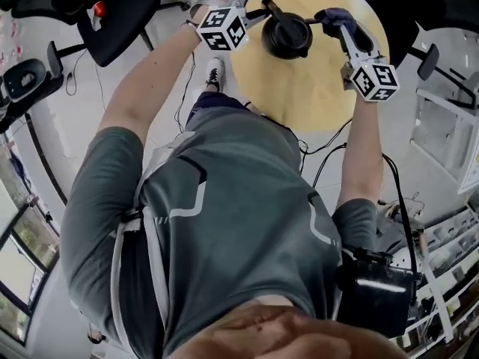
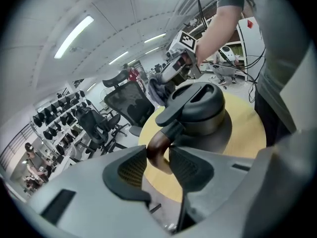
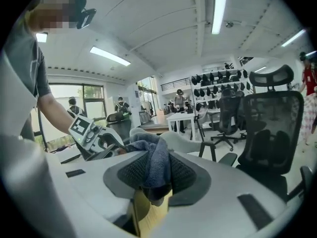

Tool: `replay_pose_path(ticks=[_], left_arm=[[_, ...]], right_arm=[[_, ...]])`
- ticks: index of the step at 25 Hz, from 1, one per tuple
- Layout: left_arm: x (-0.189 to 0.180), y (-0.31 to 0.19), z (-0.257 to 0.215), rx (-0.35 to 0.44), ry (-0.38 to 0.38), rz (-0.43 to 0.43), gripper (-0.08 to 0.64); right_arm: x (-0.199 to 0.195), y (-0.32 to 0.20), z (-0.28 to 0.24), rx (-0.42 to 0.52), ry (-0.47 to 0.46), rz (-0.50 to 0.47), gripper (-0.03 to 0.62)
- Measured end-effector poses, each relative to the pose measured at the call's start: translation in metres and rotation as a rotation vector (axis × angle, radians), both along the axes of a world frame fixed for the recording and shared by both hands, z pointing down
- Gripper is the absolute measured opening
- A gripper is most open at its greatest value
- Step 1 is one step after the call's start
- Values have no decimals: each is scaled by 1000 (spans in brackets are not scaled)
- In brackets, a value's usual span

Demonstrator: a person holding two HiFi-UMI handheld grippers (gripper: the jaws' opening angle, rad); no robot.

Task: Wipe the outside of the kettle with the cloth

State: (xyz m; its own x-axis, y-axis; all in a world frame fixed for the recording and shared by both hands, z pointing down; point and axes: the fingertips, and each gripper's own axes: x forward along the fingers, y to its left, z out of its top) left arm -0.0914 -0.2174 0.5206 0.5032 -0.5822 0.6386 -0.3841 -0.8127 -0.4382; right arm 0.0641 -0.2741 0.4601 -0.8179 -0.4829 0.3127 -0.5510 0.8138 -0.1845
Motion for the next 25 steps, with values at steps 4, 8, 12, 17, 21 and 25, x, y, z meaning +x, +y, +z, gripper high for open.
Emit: replay_pose_path(ticks=[4, 8, 12, 17, 21, 25], left_arm=[[-1, -4, 1, -12, -28, 20, 137], [0, -4, 0, -12, -29, 7, 137], [10, -7, 1, -9, -37, -5, 137], [6, -6, 5, -10, -67, -33, 137], [6, -8, 3, 4, -97, -32, 135], [6, -9, 3, 10, -120, -56, 135]], right_arm=[[19, -4, -9, -22, -15, 33, 130], [10, -9, -1, -53, -34, 12, 130], [-4, -22, 20, -131, -60, -33, 130], [-49, -29, 52, -241, -107, -161, 130], [-71, -29, 70, -321, -154, -245, 130], [-84, -26, 81, -401, -225, -291, 129]])
